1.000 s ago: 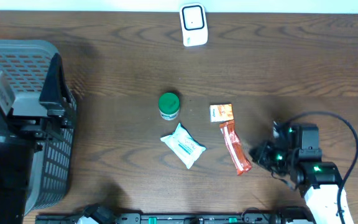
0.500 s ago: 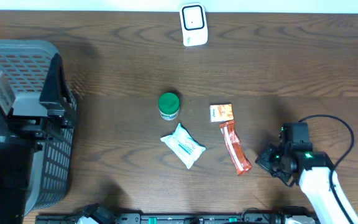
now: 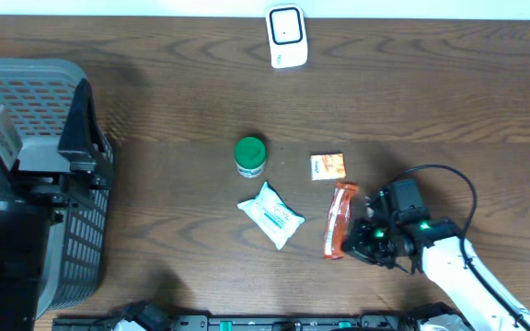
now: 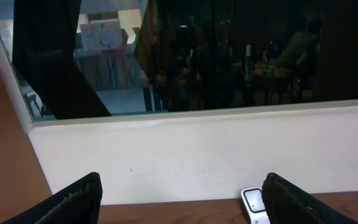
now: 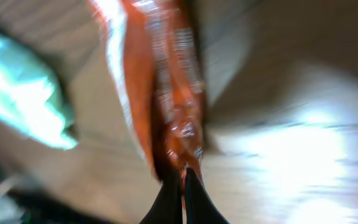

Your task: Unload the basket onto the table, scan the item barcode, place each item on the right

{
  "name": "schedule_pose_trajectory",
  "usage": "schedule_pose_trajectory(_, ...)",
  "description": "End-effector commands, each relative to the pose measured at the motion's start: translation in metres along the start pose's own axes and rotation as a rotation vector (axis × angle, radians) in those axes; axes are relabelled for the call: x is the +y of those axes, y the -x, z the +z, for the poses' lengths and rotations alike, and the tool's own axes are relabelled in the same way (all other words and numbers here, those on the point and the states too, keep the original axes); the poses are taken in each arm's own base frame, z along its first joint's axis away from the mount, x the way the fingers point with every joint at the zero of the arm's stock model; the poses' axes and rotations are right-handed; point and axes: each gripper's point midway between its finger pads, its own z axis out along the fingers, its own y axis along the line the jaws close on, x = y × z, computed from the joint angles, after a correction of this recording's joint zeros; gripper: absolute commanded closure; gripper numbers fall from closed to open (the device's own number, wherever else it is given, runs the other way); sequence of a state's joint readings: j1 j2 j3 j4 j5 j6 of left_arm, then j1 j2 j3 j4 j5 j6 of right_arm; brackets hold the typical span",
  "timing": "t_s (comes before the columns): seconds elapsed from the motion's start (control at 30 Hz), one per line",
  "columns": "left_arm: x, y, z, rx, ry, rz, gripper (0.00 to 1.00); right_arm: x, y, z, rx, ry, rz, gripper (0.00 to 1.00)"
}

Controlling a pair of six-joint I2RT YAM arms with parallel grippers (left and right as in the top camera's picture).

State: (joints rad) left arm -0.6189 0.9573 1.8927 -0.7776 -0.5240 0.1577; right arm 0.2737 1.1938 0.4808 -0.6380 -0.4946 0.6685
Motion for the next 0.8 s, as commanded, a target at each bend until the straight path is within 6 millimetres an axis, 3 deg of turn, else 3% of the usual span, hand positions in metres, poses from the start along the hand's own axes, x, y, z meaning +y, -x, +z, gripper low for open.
schedule_pose_trajectory(0.0, 0.003, 0.0, -0.001, -0.004, 0.013, -0.001, 0.18, 0.033, -0.022, 0.003, 0.111, 0.14, 0.0, 0.99)
schedule_pose_trajectory(0.17, 0.003, 0.001, -0.002, -0.007, 0.013, -0.003, 0.18, 0.064, -0.014, 0.001, 0.061, 0.242, -0.116, 0.99)
schedule_pose_trajectory(0.2, 0.003, 0.001, -0.002, -0.007, 0.013, -0.003, 0.18, 0.071, -0.008, -0.003, 0.034, 0.258, -0.134, 0.93)
schedule_pose_trajectory(0.23, 0.004, 0.001, -0.002, -0.008, 0.013, -0.004, 0.18, 0.075, 0.0, -0.007, -0.003, 0.263, -0.146, 0.69)
schedule_pose_trajectory(0.27, 0.004, 0.001, -0.002, -0.008, 0.013, -0.004, 0.18, 0.077, 0.009, -0.01, -0.048, 0.259, -0.163, 0.33)
schedule_pose_trajectory(0.3, 0.004, 0.001, -0.003, -0.009, 0.013, -0.004, 0.18, 0.079, 0.018, -0.014, -0.095, 0.255, -0.192, 0.04)
schedule_pose_trajectory(0.37, 0.004, 0.001, -0.003, -0.01, 0.013, -0.004, 0.18, 0.089, 0.032, -0.021, -0.179, 0.281, -0.307, 0.01)
schedule_pose_trajectory(0.43, 0.004, 0.001, -0.003, -0.01, 0.013, -0.005, 0.18, 0.093, 0.033, -0.023, -0.195, 0.293, -0.388, 0.01)
schedule_pose_trajectory(0.6, 0.004, 0.001, -0.003, -0.01, 0.013, -0.005, 0.18, 0.069, 0.059, -0.021, -0.32, 0.131, -0.378, 0.01)
schedule_pose_trajectory(0.77, 0.004, 0.001, -0.003, -0.01, 0.013, -0.005, 0.18, 0.054, 0.067, -0.017, -0.337, 0.057, -0.339, 0.01)
